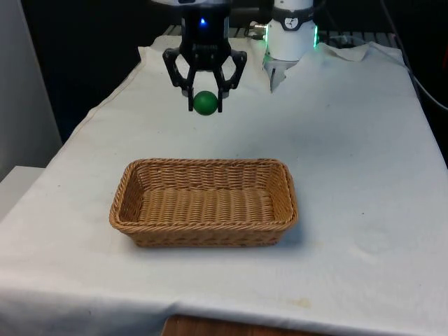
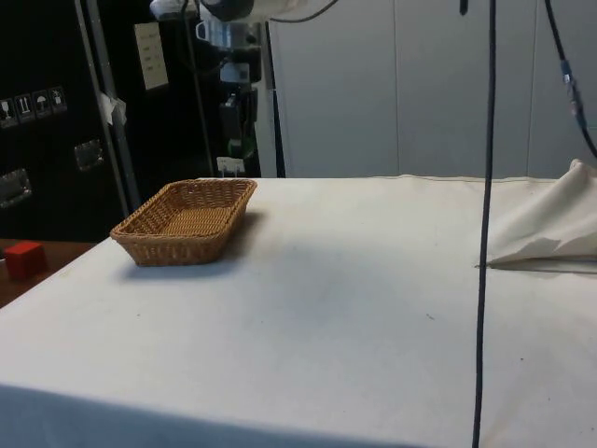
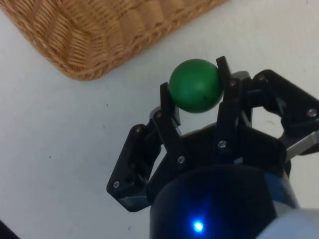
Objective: Pick up the ball and place it into the basket.
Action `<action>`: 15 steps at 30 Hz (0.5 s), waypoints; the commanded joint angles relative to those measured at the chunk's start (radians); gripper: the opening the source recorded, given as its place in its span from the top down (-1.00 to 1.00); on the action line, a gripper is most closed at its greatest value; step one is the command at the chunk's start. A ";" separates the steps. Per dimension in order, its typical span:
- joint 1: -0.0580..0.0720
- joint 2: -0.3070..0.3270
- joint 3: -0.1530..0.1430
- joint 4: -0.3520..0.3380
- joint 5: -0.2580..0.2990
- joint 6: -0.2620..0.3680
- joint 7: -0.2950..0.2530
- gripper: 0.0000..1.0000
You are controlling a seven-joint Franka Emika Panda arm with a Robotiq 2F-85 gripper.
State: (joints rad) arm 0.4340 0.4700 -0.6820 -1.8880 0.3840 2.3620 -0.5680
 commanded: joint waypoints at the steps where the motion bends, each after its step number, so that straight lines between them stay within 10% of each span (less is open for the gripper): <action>1: 0.001 0.011 0.002 0.014 -0.001 -0.006 0.008 0.97; 15: -0.021 0.135 0.039 0.158 0.066 -0.043 0.002 0.97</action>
State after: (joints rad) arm 0.4290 0.5960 -0.6580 -1.7480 0.4390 2.3340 -0.5580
